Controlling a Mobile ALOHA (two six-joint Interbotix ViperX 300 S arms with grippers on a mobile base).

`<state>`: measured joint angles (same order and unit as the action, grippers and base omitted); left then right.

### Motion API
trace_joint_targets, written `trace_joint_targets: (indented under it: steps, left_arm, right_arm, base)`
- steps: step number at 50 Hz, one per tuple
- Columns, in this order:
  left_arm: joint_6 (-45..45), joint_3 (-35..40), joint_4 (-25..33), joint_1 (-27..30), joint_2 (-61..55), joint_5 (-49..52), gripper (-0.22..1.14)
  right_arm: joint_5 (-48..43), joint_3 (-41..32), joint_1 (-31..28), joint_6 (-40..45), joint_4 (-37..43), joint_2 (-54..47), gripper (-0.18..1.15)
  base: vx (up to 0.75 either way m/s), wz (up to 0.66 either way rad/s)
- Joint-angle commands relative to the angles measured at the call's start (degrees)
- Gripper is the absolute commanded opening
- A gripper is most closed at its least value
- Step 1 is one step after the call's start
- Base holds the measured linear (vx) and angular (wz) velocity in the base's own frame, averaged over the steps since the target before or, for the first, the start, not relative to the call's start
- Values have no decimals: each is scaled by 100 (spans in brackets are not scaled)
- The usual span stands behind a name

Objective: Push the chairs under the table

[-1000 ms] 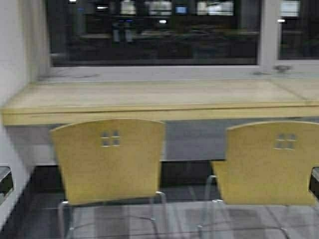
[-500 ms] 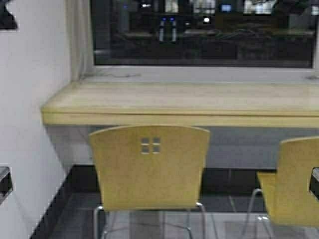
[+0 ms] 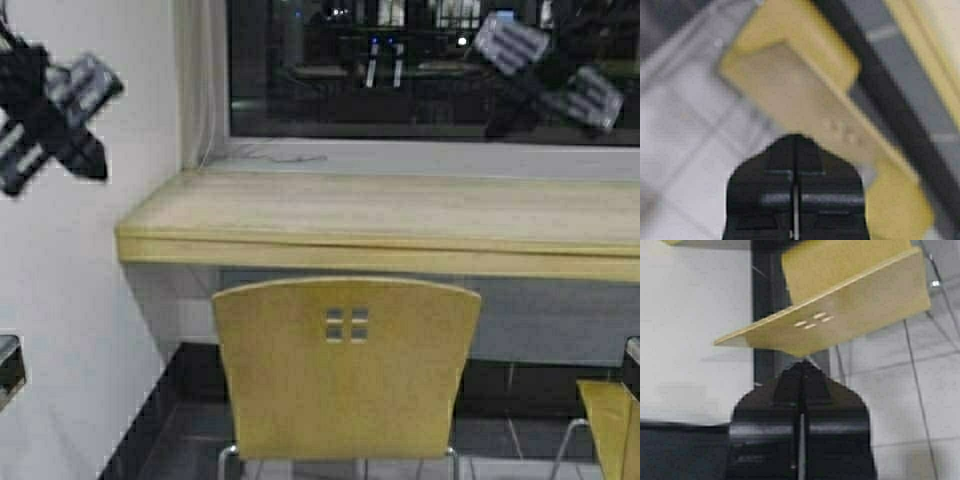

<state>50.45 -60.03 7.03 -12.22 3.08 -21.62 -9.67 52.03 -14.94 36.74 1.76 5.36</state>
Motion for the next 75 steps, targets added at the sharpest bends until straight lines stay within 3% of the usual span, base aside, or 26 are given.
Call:
trace_joint_targets:
  steps: [1,13,18,29,36,38,52,62,75]
  left_arm:
    - [202,62,62,-334,-264,-352,4]
    - [510,105,185,-580,-396,-396,5]
    - [773,79,325,-765,-413,-316,12]
    - [1055,185,378,-1107,-439,-264,63]
    - [1222,114,642,-1424,-571,-264,94]
    - [1327,62,765,-1459,-589,-255,97]
    - [1608,149,967,-1679,-861,-237,97]
    - [1784,255,1468,-2065,-1301,-237,97]
    - [1802,606,1714,-2215,-1925,-237,97]
  right_arm:
    - [-123,-158,-9,88,9,-325,30]
    - [-62,-176,-132,220,97,-466,40]
    - [35,-105,-264,334,229,-431,45]
    - [53,-290,-510,738,642,-642,72]
    - [53,-53,-492,1028,1230,-940,81]
    - [62,-18,-554,1116,1406,-1011,83]
    - [545,0,-694,1195,1775,-949,84]
    - [1046,-79,-826,1283,2153,-1151,84]
    - [835,-88,-914,1230,2936,-1793,84]
  base:
    - [25,-4]
    - [26,-9]
    - [23,-11]
    - [22,-6]
    - [16,3]
    - [16,7]
    - [13,4]
    - [9,2]
    - [4,0]
